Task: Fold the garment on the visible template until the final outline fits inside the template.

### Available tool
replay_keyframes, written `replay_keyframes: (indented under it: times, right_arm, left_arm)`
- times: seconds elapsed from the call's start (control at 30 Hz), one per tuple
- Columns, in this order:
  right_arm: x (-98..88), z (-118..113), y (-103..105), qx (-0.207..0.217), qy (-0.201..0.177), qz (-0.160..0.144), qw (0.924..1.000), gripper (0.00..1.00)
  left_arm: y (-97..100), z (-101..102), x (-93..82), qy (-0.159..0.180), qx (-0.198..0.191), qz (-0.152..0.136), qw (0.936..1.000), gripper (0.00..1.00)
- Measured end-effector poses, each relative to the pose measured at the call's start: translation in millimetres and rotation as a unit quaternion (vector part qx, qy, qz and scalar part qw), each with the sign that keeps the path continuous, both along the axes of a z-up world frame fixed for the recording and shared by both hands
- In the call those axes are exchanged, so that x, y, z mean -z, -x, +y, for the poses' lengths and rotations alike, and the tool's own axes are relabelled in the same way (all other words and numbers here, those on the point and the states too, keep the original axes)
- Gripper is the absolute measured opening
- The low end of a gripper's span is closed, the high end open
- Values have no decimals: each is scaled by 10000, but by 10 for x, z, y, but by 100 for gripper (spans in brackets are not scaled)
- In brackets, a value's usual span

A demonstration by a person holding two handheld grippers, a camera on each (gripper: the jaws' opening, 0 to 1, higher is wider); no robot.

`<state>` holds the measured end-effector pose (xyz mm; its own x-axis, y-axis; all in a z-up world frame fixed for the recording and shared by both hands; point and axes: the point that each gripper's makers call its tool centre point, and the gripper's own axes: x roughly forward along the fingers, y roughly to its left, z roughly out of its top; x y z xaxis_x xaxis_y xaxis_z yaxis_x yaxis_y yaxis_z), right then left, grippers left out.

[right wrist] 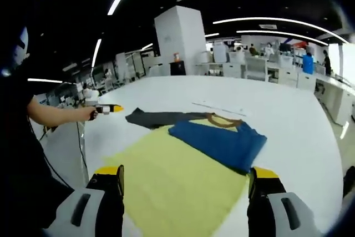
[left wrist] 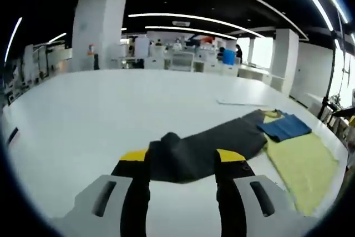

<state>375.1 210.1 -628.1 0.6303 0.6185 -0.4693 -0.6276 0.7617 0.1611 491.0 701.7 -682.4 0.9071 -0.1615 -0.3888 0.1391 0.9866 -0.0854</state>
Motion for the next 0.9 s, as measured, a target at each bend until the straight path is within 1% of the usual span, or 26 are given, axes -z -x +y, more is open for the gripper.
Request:
replay_keyframes:
  times: [0.07,0.17,0.23,0.3,0.37,0.53,0.6,0.67,0.73,0.8,0.9]
  right_arm:
    - [-6,6,28,1,-11,-4,10000,94]
    - [-19,4,51,14,-23,-43,10000,95]
    - [-18,-5,60,37,-8,-60,10000,95]
    - [-13,-12,65,50,11,-64,10000,95]
    - [-8,-25,70,81,28,-52,9999,95]
    - [-22,-59,41,244,-39,-79,9997,93]
    - [-15,-58,41,259,-48,-64,9996,92]
    - [-6,-47,48,248,-39,-41,9997,92]
    - [-5,-41,49,257,-34,-43,9997,92]
    - [-6,-38,47,275,-57,-45,9996,92]
    - [6,-31,49,295,-66,-38,9995,91]
  left_arm:
    - [-22,62,82,-172,-87,190,9996,38]
    - [-75,99,170,-232,-169,252,9993,34]
    - [-86,185,265,-351,-334,440,9979,30]
    - [-117,225,316,-361,-397,460,9975,28]
    - [-128,290,409,-450,-479,607,9960,26]
    - [-136,325,498,-583,-531,696,9945,21]
    - [-127,318,543,-680,-448,771,9937,21]
    - [-122,322,556,-684,-475,774,9935,21]
    - [-118,324,564,-608,-512,788,9937,19]
    - [-114,320,582,-564,-526,803,9938,19]
    - [-79,285,647,-407,-515,951,9933,17]
